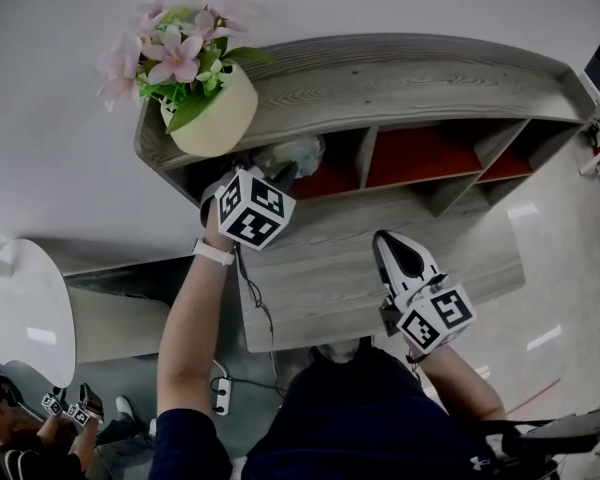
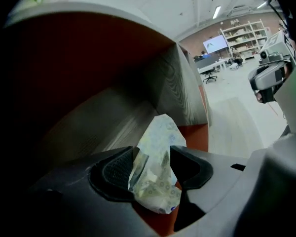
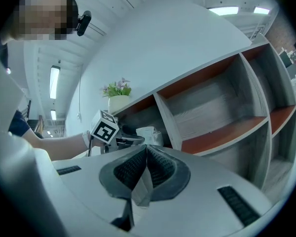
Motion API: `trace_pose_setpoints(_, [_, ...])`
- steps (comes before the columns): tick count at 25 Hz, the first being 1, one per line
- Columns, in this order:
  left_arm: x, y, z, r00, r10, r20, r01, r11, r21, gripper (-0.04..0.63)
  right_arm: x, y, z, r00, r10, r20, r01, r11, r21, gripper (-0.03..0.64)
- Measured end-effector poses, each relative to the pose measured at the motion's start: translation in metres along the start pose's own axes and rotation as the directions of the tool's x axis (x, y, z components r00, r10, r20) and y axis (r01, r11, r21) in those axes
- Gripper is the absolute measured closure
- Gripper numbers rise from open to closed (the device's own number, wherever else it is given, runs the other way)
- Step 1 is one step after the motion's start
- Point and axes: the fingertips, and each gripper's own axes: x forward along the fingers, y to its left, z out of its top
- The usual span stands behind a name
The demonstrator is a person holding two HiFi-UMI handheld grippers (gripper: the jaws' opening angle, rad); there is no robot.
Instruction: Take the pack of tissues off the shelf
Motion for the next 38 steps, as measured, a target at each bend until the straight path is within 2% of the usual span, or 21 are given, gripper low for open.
trace_pose_setpoints(4, [0.01,-0.002,-0.01,0.999,-0.035,-0.041,0.036,0.999,0.004,0.398,-0.002,0.0,-0.003,1.0,-0.008,-0.004,0.008,1.0,0.007,0.604])
trace_pose_setpoints(9, [0.008,-0.001,-0.01,1.0,-0.022,-0.008,0.022,1.0,-0.003,0.522,-0.004,0.0,-0.009,1.0,-0.014,-0.014,0.014,1.0,0.017,0.604])
trace_pose_setpoints(12, [0.004,-0.002,-0.011,1.0,0.002,0.014,-0.002,1.0,0.005,0.553,-0.003,0.002,-0.01,1.0,-0.009,-0.021,0.01,1.0,0.018,0.604])
trace_pose_setpoints(18, [-0.011,-0.001,-0.012,0.999,0.04,0.027,-0.04,0.999,-0.032,0.569,-0.001,0.008,-0.014,0.999,0.009,-0.031,-0.009,1.0,0.022,0.604])
trace_pose_setpoints(28, [-0.052,-0.016,-0.003,0.991,0.083,0.102,-0.076,0.994,-0.072,0.574,0.0,0.022,-0.022,0.998,0.044,-0.054,-0.043,0.999,0.024,0.604])
trace_pose_setpoints(34, [-0.082,-0.025,-0.001,0.977,0.159,0.142,-0.156,0.987,-0.029,0.575,-0.002,0.029,-0.025,0.996,0.067,-0.061,-0.066,0.997,0.028,0.604])
trace_pose_setpoints(38, [-0.102,-0.039,0.0,0.974,0.156,0.167,-0.153,0.988,-0.03,0.575,-0.002,0.033,-0.028,0.995,0.081,-0.066,-0.079,0.996,0.033,0.604])
